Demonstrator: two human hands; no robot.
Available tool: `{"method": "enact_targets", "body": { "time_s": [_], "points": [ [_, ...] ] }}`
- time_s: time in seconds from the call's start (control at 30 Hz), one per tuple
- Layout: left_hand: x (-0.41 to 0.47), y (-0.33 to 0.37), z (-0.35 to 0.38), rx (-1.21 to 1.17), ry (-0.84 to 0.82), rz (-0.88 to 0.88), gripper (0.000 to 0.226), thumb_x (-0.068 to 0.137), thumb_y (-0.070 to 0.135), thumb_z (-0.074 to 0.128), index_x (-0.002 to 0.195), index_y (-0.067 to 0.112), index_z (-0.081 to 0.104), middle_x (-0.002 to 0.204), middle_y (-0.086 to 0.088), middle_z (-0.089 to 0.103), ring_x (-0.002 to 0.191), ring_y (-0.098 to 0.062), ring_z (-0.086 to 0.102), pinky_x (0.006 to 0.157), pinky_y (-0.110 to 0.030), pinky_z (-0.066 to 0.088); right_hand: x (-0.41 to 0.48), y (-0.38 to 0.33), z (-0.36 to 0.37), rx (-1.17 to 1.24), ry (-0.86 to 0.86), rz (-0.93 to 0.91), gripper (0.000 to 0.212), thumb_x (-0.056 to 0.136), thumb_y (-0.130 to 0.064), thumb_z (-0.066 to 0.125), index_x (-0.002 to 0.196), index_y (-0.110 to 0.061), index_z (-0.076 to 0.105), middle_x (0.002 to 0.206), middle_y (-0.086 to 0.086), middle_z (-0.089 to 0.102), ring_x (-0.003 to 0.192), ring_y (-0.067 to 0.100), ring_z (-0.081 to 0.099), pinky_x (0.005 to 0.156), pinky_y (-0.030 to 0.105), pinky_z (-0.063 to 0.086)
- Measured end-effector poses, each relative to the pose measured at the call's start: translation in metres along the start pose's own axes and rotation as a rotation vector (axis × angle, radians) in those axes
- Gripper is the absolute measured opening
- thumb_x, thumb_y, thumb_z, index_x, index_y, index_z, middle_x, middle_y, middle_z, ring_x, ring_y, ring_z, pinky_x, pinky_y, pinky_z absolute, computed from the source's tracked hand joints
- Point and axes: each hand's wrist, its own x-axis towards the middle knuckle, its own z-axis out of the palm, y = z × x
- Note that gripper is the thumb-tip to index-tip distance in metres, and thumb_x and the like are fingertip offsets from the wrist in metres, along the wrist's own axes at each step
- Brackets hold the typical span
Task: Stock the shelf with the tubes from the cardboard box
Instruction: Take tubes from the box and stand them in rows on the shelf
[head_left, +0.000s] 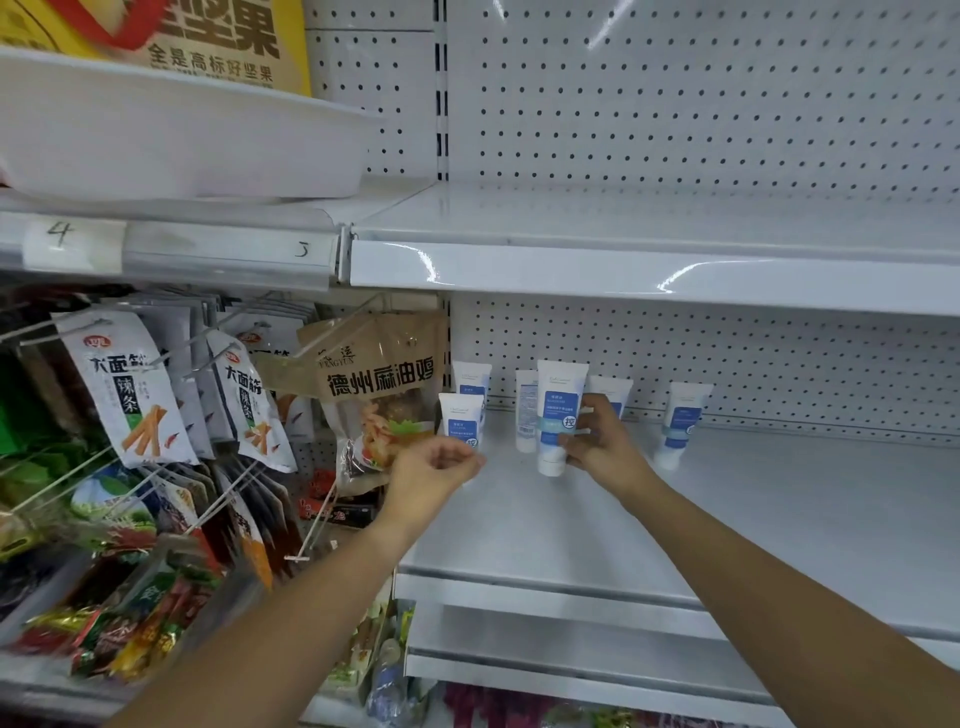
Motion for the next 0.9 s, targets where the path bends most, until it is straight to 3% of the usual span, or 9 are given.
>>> {"method": "enact_targets", "body": {
  "time_s": [0.13,0.3,0.4,0.53,0.6,0.7,0.9],
  "points": [
    [-0.012,0.005,0.034,-0.010,-0.016,-0.009,0.030,0.075,0.008,0.084,0.102,0.007,0.072,0.094,-0.006,0.075,0.086,-0.017,0.070,0.080,-0.020,0.056,-0.003,-0.003,-0.003,0.010,-0.017,-0.006,0.042,0.088,-0.005,0.068,0.119,-0.025,0.049,0.118,0.004,0.061,0.109,0.023,0.064,0.087,0.047,0.058],
    [-0.017,0.010,0.066,0.023,0.015,0.026,0.045,0.076,0.016,0.084,0.113,0.025,0.062,0.105,0.010,0.068,0.099,-0.009,0.065,0.081,-0.010,0.050,-0.008,0.000,-0.005,-0.029,-0.024,-0.018,0.041,0.089,-0.005,0.067,0.121,-0.022,0.047,0.113,0.005,0.063,0.104,0.021,0.066,0.086,0.046,0.058],
    [-0.013,0.030,0.074,-0.037,0.041,0.073,0.051,0.079,0.014,0.082,0.123,0.022,0.058,0.109,0.015,0.064,0.103,-0.005,0.062,0.084,-0.005,0.046,-0.012,0.001,-0.007,-0.039,-0.040,-0.023,0.043,0.089,-0.002,0.066,0.122,-0.019,0.046,0.114,0.006,0.061,0.103,0.020,0.065,0.085,0.042,0.059],
    [0.014,0.058,0.075,-0.032,0.075,0.148,0.062,0.079,0.013,0.082,0.134,0.013,0.054,0.119,-0.001,0.064,0.107,-0.013,0.062,0.093,-0.020,0.052,-0.014,0.008,-0.005,-0.035,-0.037,-0.018,0.041,0.088,0.002,0.064,0.118,-0.021,0.046,0.112,0.007,0.060,0.101,0.019,0.064,0.088,0.044,0.057],
    [0.025,0.068,0.074,-0.005,0.076,0.169,0.059,0.079,0.013,0.081,0.132,0.017,0.055,0.117,-0.002,0.065,0.104,-0.013,0.063,0.091,-0.022,0.053,-0.014,0.010,-0.002,-0.043,-0.038,-0.019,0.042,0.088,0.003,0.063,0.117,-0.022,0.046,0.111,0.006,0.060,0.098,0.015,0.063,0.090,0.042,0.056],
    [0.037,0.077,0.070,0.053,0.066,0.203,0.045,0.080,0.007,0.079,0.119,0.021,0.060,0.108,0.001,0.066,0.097,-0.012,0.063,0.083,-0.014,0.052,-0.013,0.013,0.003,-0.066,-0.026,-0.027,0.043,0.088,0.004,0.063,0.120,-0.019,0.046,0.111,0.006,0.060,0.093,0.006,0.063,0.089,0.034,0.056],
    [0.053,0.073,0.064,0.166,-0.022,0.195,0.026,0.079,-0.001,0.077,0.095,0.017,0.069,0.100,0.000,0.071,0.083,-0.010,0.064,0.077,-0.016,0.052,-0.006,0.021,0.013,-0.061,-0.012,-0.026,0.047,0.088,0.005,0.061,0.127,-0.012,0.042,0.113,0.007,0.059,0.097,0.012,0.062,0.091,0.039,0.055]
  ]
}}
